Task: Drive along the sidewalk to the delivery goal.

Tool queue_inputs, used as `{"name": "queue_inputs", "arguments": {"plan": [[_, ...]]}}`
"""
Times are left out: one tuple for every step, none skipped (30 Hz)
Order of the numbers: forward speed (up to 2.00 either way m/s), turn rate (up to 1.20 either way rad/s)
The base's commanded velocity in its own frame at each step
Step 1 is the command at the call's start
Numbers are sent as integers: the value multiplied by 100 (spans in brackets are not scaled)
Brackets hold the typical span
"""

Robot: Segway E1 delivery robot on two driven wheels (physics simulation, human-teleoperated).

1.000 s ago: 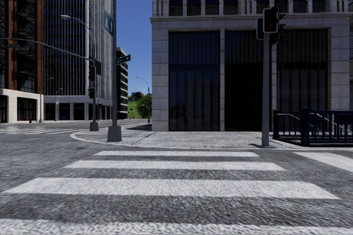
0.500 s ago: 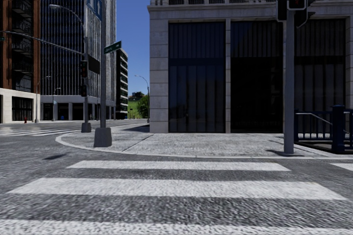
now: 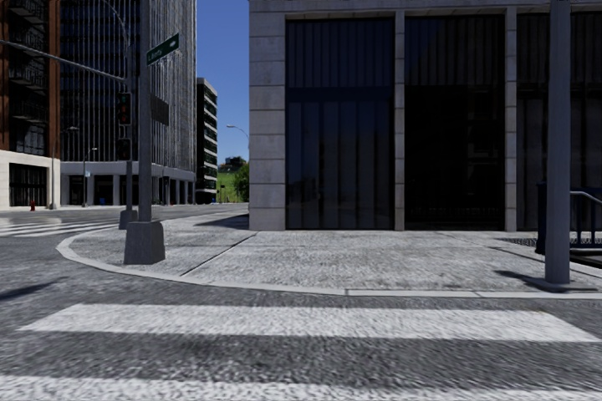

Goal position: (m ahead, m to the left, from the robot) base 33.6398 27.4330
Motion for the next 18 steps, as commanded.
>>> {"name": "queue_inputs", "arguments": {"plan": [[200,0],[200,0],[200,0],[200,0],[200,0],[200,0],[200,0],[200,0],[200,0],[200,0],[200,0],[200,0],[200,0],[200,0],[200,0],[200,0],[200,0],[200,0]]}}
